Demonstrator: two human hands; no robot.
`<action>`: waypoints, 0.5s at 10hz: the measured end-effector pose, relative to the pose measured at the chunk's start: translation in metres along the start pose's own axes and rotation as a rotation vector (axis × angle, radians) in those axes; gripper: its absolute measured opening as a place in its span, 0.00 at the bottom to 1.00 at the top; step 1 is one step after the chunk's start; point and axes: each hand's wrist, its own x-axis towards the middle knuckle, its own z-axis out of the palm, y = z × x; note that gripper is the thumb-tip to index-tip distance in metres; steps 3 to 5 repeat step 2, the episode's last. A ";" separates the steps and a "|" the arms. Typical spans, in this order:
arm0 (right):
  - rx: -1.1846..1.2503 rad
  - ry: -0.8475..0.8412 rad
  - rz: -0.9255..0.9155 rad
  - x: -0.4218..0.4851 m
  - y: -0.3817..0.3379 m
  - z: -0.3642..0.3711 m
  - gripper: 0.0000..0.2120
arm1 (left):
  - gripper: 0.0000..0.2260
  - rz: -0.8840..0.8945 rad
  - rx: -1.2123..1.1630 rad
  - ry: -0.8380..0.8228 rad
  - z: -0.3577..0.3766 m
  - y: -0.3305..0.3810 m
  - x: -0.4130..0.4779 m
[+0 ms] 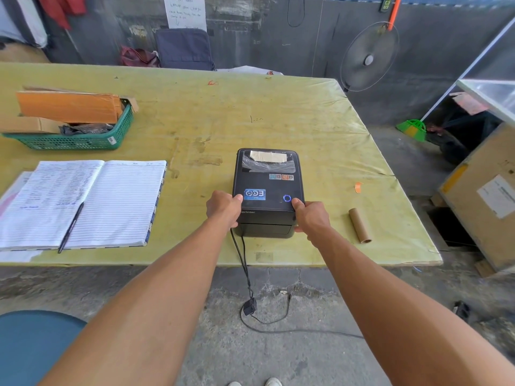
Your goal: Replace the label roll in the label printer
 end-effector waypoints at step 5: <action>-0.098 0.074 -0.049 -0.001 -0.017 -0.023 0.11 | 0.07 0.071 0.142 0.064 -0.017 -0.005 0.004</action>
